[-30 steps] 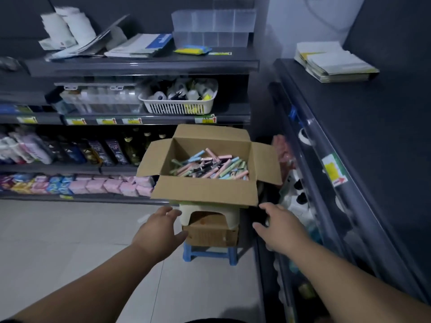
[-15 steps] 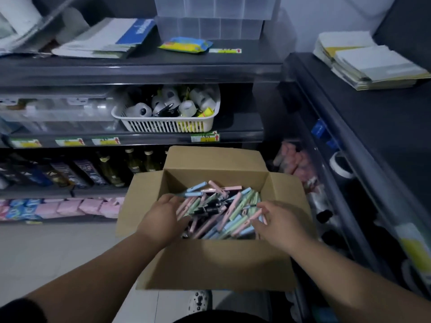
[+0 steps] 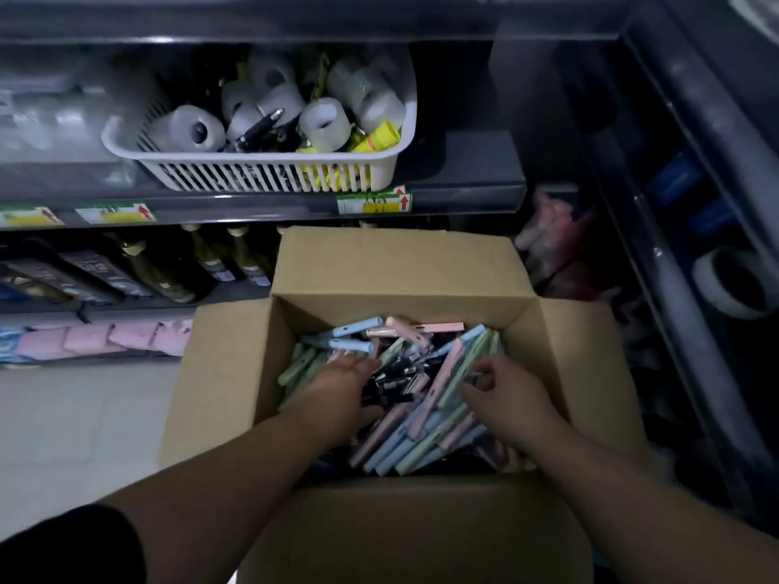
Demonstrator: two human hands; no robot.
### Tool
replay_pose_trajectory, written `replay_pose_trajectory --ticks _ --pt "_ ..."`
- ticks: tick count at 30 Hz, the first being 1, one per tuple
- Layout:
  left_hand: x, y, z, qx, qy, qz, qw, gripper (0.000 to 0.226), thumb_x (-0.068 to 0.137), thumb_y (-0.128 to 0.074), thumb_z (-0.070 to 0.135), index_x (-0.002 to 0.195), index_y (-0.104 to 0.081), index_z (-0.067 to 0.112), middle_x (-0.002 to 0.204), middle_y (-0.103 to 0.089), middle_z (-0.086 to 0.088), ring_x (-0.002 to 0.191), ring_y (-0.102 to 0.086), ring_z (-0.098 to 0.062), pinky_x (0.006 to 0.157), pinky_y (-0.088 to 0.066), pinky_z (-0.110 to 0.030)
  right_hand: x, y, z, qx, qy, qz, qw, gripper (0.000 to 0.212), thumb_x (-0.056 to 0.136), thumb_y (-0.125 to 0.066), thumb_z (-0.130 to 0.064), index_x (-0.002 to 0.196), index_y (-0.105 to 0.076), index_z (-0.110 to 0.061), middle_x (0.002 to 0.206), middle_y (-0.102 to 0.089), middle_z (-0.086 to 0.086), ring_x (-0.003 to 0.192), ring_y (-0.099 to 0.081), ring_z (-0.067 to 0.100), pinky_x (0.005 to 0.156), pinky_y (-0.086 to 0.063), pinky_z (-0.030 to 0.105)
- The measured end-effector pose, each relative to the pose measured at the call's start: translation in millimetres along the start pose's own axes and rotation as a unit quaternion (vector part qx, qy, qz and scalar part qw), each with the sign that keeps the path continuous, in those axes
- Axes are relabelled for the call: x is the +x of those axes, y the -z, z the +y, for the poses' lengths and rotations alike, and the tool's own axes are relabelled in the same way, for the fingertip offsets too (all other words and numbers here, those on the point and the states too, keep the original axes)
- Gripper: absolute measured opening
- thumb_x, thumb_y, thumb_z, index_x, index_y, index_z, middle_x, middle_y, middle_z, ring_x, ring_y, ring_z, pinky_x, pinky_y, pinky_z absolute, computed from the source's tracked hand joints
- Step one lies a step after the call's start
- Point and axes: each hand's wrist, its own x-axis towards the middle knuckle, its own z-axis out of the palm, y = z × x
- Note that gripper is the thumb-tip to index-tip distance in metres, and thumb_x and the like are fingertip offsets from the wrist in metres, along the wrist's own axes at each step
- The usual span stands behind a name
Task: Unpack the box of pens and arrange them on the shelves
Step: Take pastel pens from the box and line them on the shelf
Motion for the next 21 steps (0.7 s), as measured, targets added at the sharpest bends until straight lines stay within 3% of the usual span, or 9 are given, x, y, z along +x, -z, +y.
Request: replay_pose_trajectory --ticks 2,4,6,9,15,18,21 --pt "3 -2 1 0.0 0.007 0.019 1.0 0.072 0.086 -0.064 0.043 0.147 -0.029 0.028 0.151 -0.032 -0.002 0.137 -0.032 -0.02 0.109 -0.03 -0.027 10 -3 -2 0.031 -0.035 -0.003 0.999 0.046 0.088 -0.064 -0.044 0.12 -0.053 -0.014 0.095 -0.062 -0.001 0.086 -0.065 0.02 0.076 -0.053 0.033" --pt "4 -2 3 -0.008 0.014 0.042 0.999 0.066 0.086 -0.063 0.042 0.144 -0.036 0.029 0.147 -0.038 -0.001 0.131 -0.039 -0.018 0.105 -0.033 -0.024 19 -6 -5 0.045 -0.065 0.003 0.997 0.054 0.087 -0.064 -0.048 0.12 -0.057 -0.006 0.101 -0.067 0.013 0.089 -0.066 0.028 0.078 -0.052 0.037" --pt "2 -2 4 -0.019 0.026 0.058 0.998 0.06 0.087 -0.062 0.041 0.142 -0.04 0.031 0.144 -0.041 0.0 0.128 -0.043 -0.018 0.102 -0.036 -0.023 28 -11 -7 0.061 -0.084 -0.001 0.995 0.057 0.084 -0.066 -0.051 0.108 -0.062 0.001 0.096 -0.07 0.021 0.084 -0.067 0.032 0.072 -0.054 0.039" --pt "-4 -4 5 -0.045 0.031 0.086 0.995 0.052 0.088 -0.062 0.038 0.137 -0.047 0.03 0.137 -0.047 0.001 0.122 -0.049 -0.017 0.098 -0.037 -0.022 35 -17 -7 0.086 -0.101 -0.012 0.991 0.049 0.078 -0.073 -0.047 0.099 -0.063 -0.005 0.082 -0.069 0.014 0.072 -0.068 0.028 0.064 -0.055 0.037" --pt "-15 1 15 -0.042 -0.008 0.19 0.981 0.03 0.093 -0.057 0.029 0.117 -0.065 0.015 0.112 -0.063 -0.006 0.101 -0.06 -0.024 0.08 -0.044 -0.028 31 -22 -6 0.129 -0.106 -0.045 0.985 0.044 0.058 -0.068 -0.041 0.091 -0.06 -0.013 0.081 -0.069 0.011 0.07 -0.069 0.029 0.066 -0.06 0.045" --pt "-16 11 31 -0.052 -0.044 0.23 0.971 0.027 0.093 -0.054 0.031 0.111 -0.067 0.015 0.101 -0.067 -0.008 0.094 -0.062 -0.027 0.075 -0.049 -0.033 22 -17 -4 0.145 -0.102 -0.071 0.982 0.022 0.069 -0.07 -0.031 0.076 -0.057 -0.014 0.073 -0.067 0.01 0.059 -0.066 0.023 0.053 -0.053 0.029" --pt "-1 16 42 -0.041 -0.076 0.206 0.975 0.026 0.093 -0.055 0.028 0.114 -0.066 0.019 0.109 -0.065 -0.008 0.099 -0.06 -0.026 0.079 -0.047 -0.031 14 -12 1 0.113 -0.099 -0.109 0.983 0.018 0.082 -0.067 -0.022 0.072 -0.054 -0.014 0.074 -0.064 0.009 0.055 -0.059 0.018 0.043 -0.041 0.019"
